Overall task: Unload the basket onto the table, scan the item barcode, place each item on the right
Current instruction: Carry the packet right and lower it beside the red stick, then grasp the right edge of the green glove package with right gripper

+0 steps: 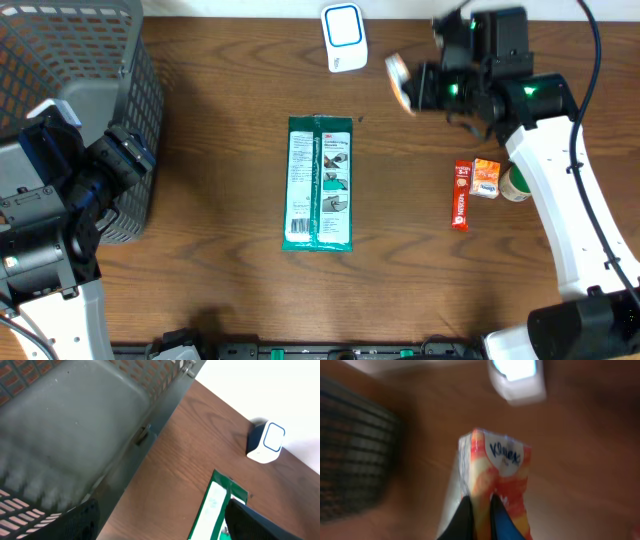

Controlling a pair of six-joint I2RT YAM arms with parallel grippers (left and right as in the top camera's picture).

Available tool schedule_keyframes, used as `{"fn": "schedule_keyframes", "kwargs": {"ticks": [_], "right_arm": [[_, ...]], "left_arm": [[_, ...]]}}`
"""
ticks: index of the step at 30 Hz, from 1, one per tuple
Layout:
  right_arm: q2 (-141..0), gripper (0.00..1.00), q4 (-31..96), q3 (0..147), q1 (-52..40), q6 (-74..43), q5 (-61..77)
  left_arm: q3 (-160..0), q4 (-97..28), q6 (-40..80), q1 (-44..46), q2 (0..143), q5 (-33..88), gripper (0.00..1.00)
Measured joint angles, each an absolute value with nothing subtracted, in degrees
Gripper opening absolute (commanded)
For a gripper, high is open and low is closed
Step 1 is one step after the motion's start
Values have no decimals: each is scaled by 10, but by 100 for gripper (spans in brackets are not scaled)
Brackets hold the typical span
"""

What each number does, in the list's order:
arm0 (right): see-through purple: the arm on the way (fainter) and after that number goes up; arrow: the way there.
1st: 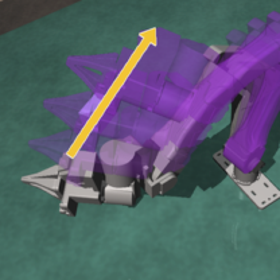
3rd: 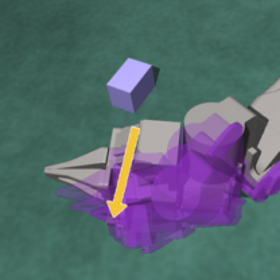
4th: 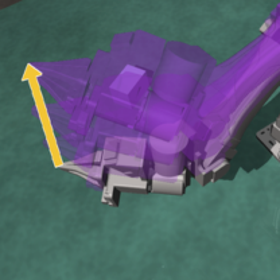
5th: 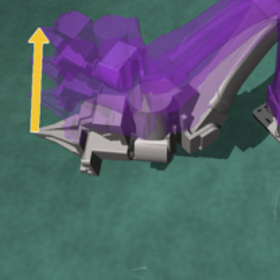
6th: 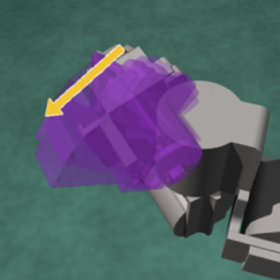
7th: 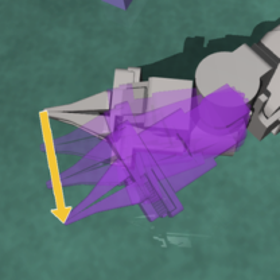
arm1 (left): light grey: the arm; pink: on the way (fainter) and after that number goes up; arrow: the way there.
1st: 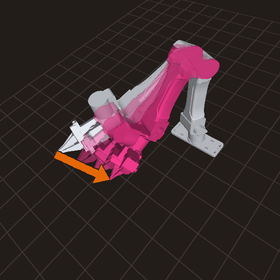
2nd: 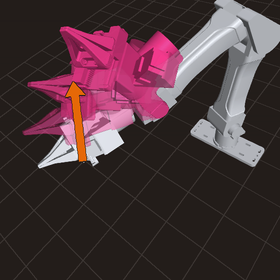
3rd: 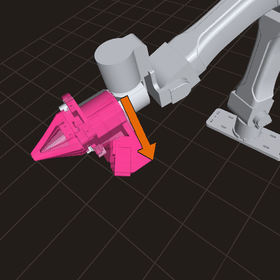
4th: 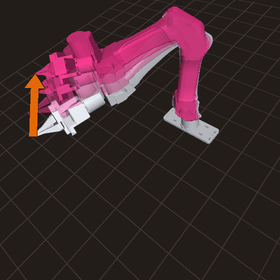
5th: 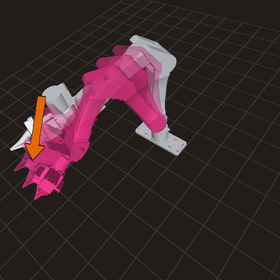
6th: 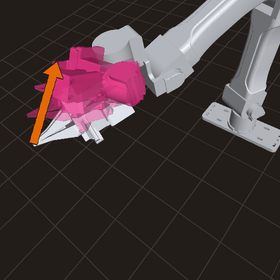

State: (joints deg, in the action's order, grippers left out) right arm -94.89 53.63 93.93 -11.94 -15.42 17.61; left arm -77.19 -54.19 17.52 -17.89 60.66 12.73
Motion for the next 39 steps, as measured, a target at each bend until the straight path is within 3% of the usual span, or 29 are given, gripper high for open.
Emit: {"fn": "schedule_keyframes", "kwargs": {"ticks": [4, 10, 11, 12, 13, 16, 17, 18, 19, 20, 30, 39], "right_arm": [[-969, 1, 634, 907, -119, -124, 84], [-974, 1, 580, 764, -119, -106, -21], [-975, 5, 566, 743, -118, -105, -34], [-976, 18, 551, 723, -118, -104, -45], [-976, 22, 531, 702, -118, -104, -58], [-977, 24, 502, 665, -115, -98, -89], [-978, 31, 495, 658, -115, -98, -104], [-978, 47, 493, 655, -115, -98, -114], [-978, 68, 489, 653, -115, -97, -126], [-978, 99, 483, 653, -115, -97, -136], [-978, 99, 485, 654, -115, -72, -170], [-979, 99, 604, 755, -115, -67, -161]], "left_arm": [[-772, -542, 175, -179, 607, 127, 80], [-772, -542, 175, -179, 607, 127, 80], [-772, -542, 175, -179, 607, 127, 80], [-772, -542, 175, -179, 607, 127, 80], [-772, -542, 175, -179, 607, 127, 80], [-772, -542, 175, -179, 607, 127, 80], [-772, -542, 175, -179, 607, 127, 80], [-772, -542, 175, -179, 607, 127, 80], [-772, -542, 175, -179, 607, 127, 81], [-772, -542, 175, -179, 607, 127, 80], [-772, -542, 175, -179, 607, 127, 80], [-772, -542, 175, -179, 607, 127, 80]]}}
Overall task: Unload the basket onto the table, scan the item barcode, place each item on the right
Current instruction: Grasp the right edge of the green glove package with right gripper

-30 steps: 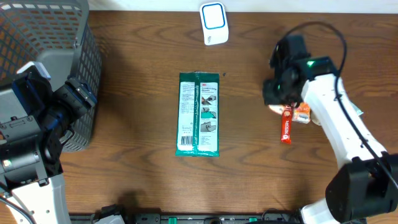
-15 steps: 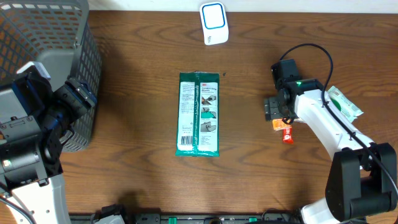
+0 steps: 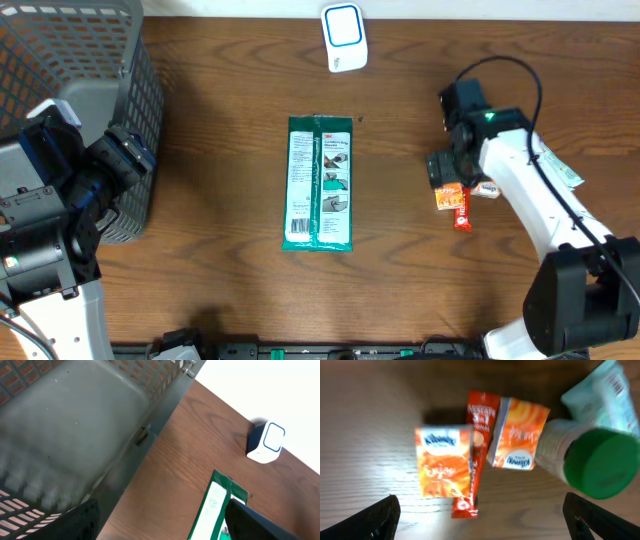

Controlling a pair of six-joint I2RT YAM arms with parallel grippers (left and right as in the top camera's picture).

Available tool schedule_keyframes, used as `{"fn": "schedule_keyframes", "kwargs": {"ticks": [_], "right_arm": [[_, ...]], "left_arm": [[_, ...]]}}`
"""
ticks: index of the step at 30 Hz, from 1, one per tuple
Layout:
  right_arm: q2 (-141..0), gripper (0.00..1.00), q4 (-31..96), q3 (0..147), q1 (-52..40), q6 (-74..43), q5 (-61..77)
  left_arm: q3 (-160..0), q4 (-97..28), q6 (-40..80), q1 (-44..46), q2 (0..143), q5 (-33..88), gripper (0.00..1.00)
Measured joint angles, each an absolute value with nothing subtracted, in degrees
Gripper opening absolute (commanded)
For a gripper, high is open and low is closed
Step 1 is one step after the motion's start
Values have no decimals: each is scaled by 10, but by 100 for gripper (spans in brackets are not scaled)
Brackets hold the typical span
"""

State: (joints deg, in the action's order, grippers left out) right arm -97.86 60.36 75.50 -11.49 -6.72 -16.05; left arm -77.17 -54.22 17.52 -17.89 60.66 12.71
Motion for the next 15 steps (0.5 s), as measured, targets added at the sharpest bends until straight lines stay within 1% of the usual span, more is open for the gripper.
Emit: {"fn": "schedule_keyframes", "kwargs": {"ticks": [4, 11, 12, 15], "right_arm": [[-979, 99, 591, 784, -115, -67, -93], [-979, 99, 521, 779, -117, -45, 169], [-979, 98, 508, 770, -119, -42, 198], [-979, 92, 446, 721, -129, -39, 267]], "left_arm": [[-772, -542, 175, -179, 607, 127, 80], [-772, -542, 175, -179, 607, 127, 80], [-772, -542, 175, -179, 607, 127, 80], [-772, -542, 175, -179, 607, 127, 80]]}}
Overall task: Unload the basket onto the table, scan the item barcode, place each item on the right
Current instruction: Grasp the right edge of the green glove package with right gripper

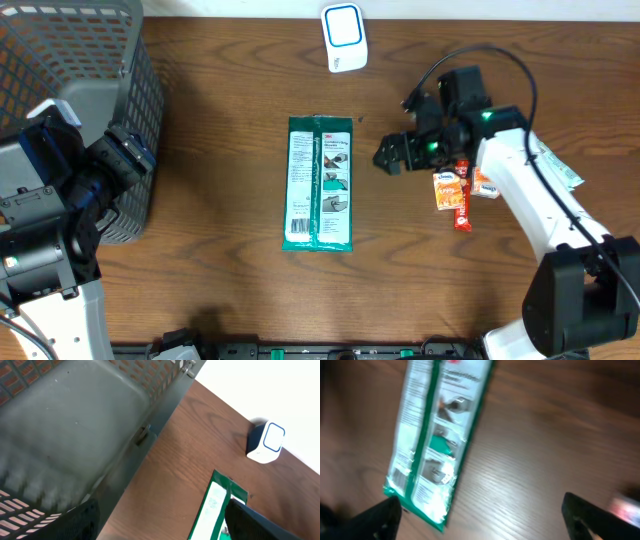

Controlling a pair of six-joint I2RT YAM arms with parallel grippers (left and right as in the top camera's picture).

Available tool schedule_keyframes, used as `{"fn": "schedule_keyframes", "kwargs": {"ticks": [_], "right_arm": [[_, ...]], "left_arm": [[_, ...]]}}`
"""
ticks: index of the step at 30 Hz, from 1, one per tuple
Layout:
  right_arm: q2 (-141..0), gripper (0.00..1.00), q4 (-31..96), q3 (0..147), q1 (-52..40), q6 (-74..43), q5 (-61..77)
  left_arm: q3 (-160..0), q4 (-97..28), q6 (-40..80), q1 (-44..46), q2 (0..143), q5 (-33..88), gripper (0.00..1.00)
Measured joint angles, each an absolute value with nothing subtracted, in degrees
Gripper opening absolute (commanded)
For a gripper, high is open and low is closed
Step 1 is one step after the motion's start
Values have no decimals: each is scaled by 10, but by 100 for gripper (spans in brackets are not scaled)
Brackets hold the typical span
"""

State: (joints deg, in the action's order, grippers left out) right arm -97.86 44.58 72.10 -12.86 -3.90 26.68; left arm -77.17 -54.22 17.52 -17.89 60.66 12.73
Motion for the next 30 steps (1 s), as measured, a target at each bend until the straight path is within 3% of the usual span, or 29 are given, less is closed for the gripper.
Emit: {"fn": "schedule_keyframes", "kwargs": {"ticks": [9, 17, 30], "right_arm": [[-979, 72, 183, 540, -153, -102, 330], [-979, 74, 93, 486, -161, -148, 337], [-979, 78, 87, 486, -162, -159, 337]], "left_arm": [[-772, -543, 175, -179, 607, 130, 80], [-772, -569, 175, -159, 609, 221, 80], [-771, -588, 175, 60, 724, 172, 80]]}}
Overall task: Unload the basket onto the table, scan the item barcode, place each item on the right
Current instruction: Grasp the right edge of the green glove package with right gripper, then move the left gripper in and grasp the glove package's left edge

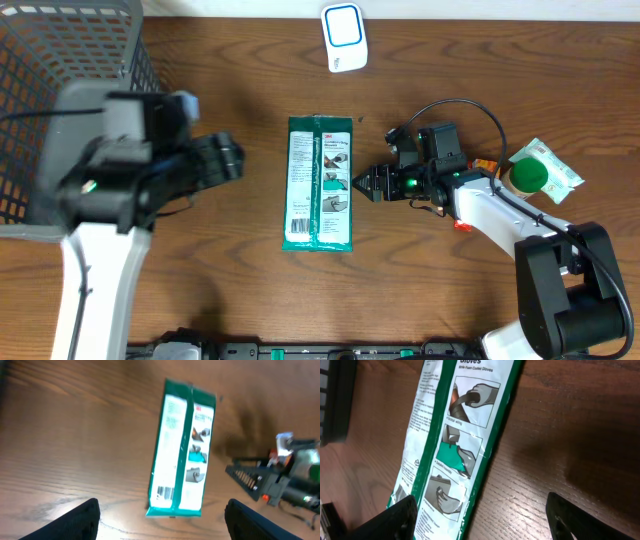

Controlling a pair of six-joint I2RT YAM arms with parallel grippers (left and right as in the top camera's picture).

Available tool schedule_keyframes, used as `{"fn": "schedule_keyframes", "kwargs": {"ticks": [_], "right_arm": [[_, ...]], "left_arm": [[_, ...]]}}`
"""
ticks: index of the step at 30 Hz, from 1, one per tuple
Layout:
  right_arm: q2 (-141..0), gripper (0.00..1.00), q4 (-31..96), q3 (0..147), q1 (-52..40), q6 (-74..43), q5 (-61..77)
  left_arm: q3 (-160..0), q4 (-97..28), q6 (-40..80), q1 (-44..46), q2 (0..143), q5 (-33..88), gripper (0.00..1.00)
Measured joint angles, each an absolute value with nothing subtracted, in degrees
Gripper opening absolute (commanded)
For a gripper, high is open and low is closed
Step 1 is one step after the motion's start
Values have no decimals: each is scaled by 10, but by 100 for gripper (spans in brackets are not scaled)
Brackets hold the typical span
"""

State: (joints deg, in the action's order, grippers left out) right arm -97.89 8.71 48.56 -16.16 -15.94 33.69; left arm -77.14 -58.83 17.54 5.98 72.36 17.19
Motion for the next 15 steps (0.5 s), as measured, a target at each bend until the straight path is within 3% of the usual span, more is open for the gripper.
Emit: {"fn": "schedule_keyframes", "kwargs": {"ticks": [6, 7, 8, 11, 15], "right_arm": [[-979, 80, 87, 486, -162, -160, 337], [-979, 80, 87, 486, -162, -160, 337], [-979, 80, 87, 486, -161, -160, 337], [-979, 80, 87, 486, -162, -160, 337], [-979, 81, 87, 486, -162, -160, 337]], "left_arm": [[-771, -581, 175, 87, 805, 163, 80], [-771, -580, 175, 88, 816, 162, 69], [-771, -580, 178, 88, 829, 162, 49], [-771, -581, 174, 89, 861, 161, 8], [-771, -581, 170, 106, 931, 159, 7]]}}
